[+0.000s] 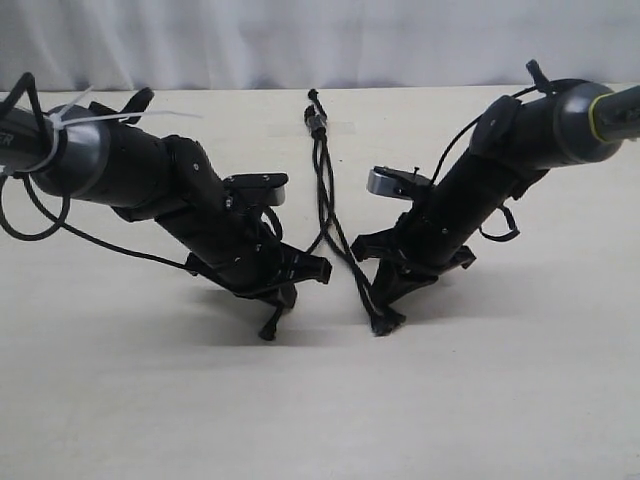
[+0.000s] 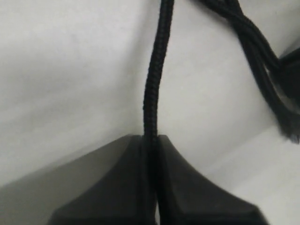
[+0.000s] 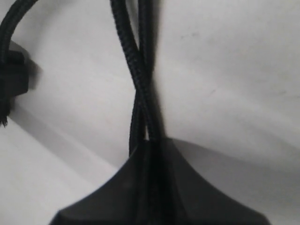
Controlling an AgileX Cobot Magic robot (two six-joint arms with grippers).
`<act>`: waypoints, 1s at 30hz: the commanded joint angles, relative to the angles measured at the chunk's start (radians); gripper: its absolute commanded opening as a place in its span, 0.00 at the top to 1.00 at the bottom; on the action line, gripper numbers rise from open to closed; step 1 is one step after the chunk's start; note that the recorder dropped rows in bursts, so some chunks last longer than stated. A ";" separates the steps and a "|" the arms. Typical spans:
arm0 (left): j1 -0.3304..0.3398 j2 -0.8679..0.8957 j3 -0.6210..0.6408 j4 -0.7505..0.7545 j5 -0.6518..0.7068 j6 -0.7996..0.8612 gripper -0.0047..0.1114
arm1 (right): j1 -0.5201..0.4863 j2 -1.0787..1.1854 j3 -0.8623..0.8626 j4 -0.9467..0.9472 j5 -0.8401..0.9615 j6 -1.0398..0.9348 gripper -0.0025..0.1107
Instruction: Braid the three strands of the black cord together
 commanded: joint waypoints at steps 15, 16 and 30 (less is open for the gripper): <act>-0.070 0.018 0.012 -0.085 0.094 0.001 0.78 | 0.000 -0.030 0.140 0.128 -0.017 -0.106 0.90; -0.070 0.018 0.012 -0.085 0.094 0.001 0.73 | 0.000 -0.030 0.140 0.128 -0.026 -0.095 0.86; 0.104 -0.180 0.012 0.012 0.276 0.001 0.52 | -0.046 -0.235 0.140 -0.112 -0.039 0.131 0.69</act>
